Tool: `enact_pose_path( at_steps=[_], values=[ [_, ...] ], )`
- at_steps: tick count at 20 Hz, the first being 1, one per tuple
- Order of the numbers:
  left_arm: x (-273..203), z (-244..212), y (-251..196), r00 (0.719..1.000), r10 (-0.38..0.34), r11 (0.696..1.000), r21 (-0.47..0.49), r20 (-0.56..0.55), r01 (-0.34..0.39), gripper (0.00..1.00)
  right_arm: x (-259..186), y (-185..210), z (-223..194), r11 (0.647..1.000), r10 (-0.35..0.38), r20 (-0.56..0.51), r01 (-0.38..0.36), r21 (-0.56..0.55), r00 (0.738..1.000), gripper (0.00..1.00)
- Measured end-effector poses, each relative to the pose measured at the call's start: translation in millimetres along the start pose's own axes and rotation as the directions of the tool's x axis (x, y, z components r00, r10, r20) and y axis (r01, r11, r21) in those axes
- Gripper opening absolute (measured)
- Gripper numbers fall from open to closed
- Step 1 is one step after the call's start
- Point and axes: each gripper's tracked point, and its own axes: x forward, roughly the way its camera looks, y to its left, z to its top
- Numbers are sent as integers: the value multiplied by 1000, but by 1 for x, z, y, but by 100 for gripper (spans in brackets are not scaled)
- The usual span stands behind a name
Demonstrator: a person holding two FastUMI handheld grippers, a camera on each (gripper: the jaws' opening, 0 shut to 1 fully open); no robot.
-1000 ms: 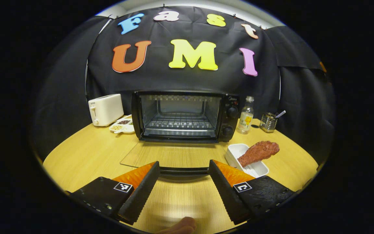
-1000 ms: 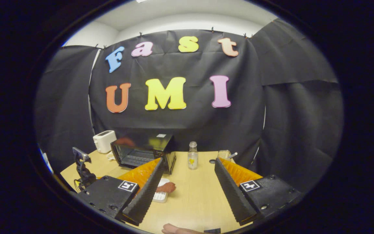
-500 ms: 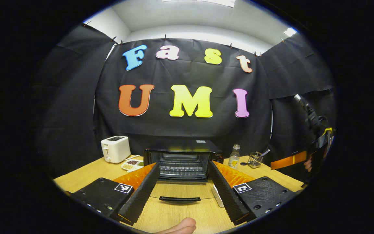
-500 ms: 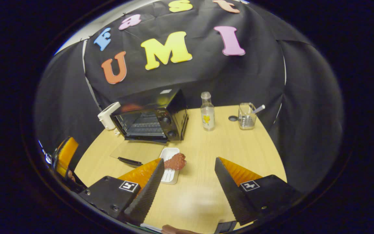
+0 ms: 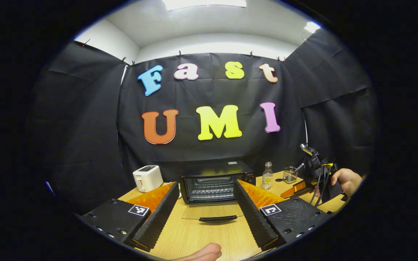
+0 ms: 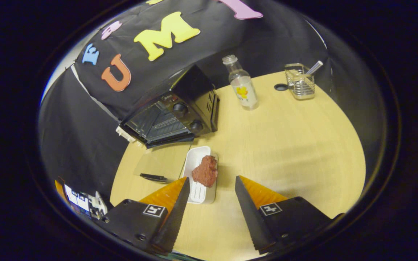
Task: Open the electric oven with the left hand, put the food in, and close the electric oven.
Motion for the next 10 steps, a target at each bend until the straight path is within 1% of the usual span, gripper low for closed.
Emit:
enact_pose_path(
  at_steps=[1, 2, 3, 4, 5, 6, 7, 8, 10],
  values=[
    [-5, 2, 0, 1000, -3, 1000, 3, 5, 3, 95, 8, 1, 0, 1000, 15, -11, -14, 15, 1000, 78],
    [-8, 3, 1, 1000, -7, 1000, 3, 6, 7, 96, 15, -1, 0, 999, 14, -12, -14, 35, 1000, 71],
    [-13, 2, 3, 1000, -8, 1000, -6, -5, 8, 95, 21, -1, 4, 998, 26, -7, -25, 57, 1000, 66],
    [-18, 2, 5, 1000, -7, 1000, -21, -16, 7, 95, 25, 0, 4, 997, 42, -8, -41, 72, 999, 52],
    [-23, 7, 7, 1000, -11, 999, -33, -8, 11, 96, 28, 1, 5, 995, 54, 2, -54, 89, 999, 45],
    [-27, 14, 9, 1000, -15, 999, -36, 8, 15, 96, 29, 1, 5, 992, 68, -1, -67, 111, 998, 24],
    [-31, 19, 13, 1000, -9, 999, -35, 20, 10, 96, 26, 4, 4, 989, 85, -2, -84, 118, 996, 14],
    [-34, 23, 19, 999, 3, 999, -34, 32, -2, 96, 24, 5, 2, 991, 89, -2, -88, 104, 996, 12],
    [-37, 29, 18, 999, -6, 1000, -21, 51, 7, 96, 14, 11, 3, 996, 74, 18, -75, 54, 997, 9]
  ],
)
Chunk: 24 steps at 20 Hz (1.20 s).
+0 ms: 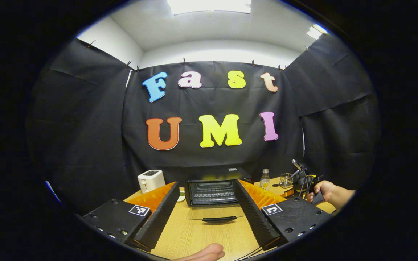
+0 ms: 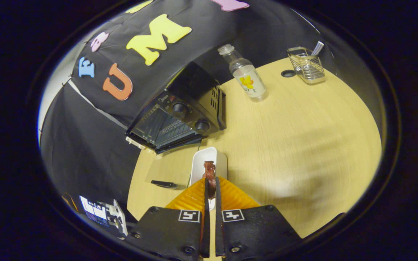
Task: Open the electric oven with the left hand, put the food in, and close the electric oven.
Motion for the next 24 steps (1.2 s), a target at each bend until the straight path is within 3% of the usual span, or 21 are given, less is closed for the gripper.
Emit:
enact_pose_path(
  at_steps=[3, 8, 15, 20, 24],
  values=[
    [-2, -1, 1, 1000, 2, 1000, 15, -3, -2, 96, -18, 9, 6, 981, -75, 72, 87, -176, 995, 7],
    [-4, -10, 1, 999, -13, 1000, 3, -30, 13, 96, -60, 56, 8, 889, -101, 190, 174, -424, 977, 5],
    [-14, 0, 14, 1000, -9, 1000, -8, -2, 9, 96, -74, 115, 3, 773, -94, 299, 259, -579, 950, 6],
    [-18, -6, 19, 1000, -21, 1000, 1, -2, 21, 96, -55, 153, -8, 725, -64, 321, 265, -636, 945, 5],
    [-17, -18, 28, 1000, -10, 1000, 12, -29, 11, 96, -29, 175, -7, 704, -49, 400, 315, -636, 915, 5]
  ],
)
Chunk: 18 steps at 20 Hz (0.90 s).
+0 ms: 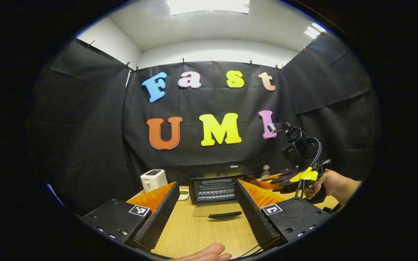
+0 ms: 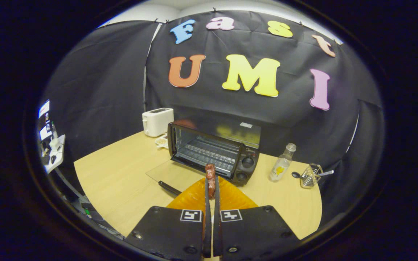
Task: Open the electric oven with the left hand, put the food in, and close the electric oven.
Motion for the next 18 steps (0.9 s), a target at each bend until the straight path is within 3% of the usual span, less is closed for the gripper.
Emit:
enact_pose_path(
  at_steps=[8, 13, 16, 18],
  values=[
    [2, -18, 35, 998, 49, 998, -24, -31, -50, 96, 69, 47, 18, 996, -39, 145, 27, 86, 989, 5],
    [9, -28, 51, 997, 65, 997, -29, -35, -66, 96, 121, 58, 19, 970, -48, 167, 7, 242, 985, 5],
    [15, -36, 62, 995, 80, 996, -24, -56, -82, 96, 156, 53, 18, 931, -29, 166, -34, 364, 986, 5],
    [19, -46, 63, 993, 76, 996, -36, -85, -79, 96, 176, 50, 20, 866, 8, 171, -92, 491, 985, 5]
  ],
)
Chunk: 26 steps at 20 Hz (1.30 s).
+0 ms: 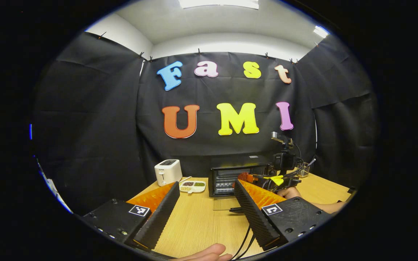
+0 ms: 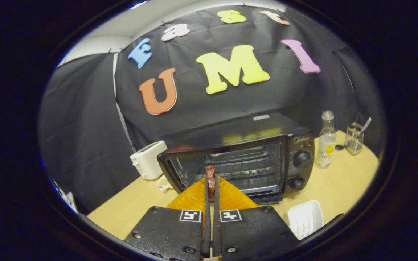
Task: Open the electric oven with the left hand, put the food in, and close the electric oven.
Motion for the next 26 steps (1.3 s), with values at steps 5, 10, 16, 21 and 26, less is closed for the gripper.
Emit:
enact_pose_path(
  at_steps=[5, 10, 16, 21, 26],
  values=[
    [10, 0, 7, 1000, -2, 1000, -29, -2, 2, 96, 54, -23, 2, 921, 20, -19, -11, 390, 1000, 5],
    [16, -2, 0, 999, -38, 994, -102, -16, 36, 97, 98, -46, 2, 853, -56, 46, 24, 521, 997, 5],
    [19, -9, 4, 999, -42, 993, -107, -21, 39, 96, 116, -50, -9, 877, -122, 68, 75, 474, 990, 7],
    [23, -21, 10, 998, -39, 994, -104, -51, 33, 96, 112, -56, -15, 933, -170, 45, 147, 330, 984, 10],
    [24, -30, 15, 997, -17, 993, -120, -71, 9, 96, 111, -64, -25, 947, -209, -13, 206, 248, 978, 14]
  ],
)
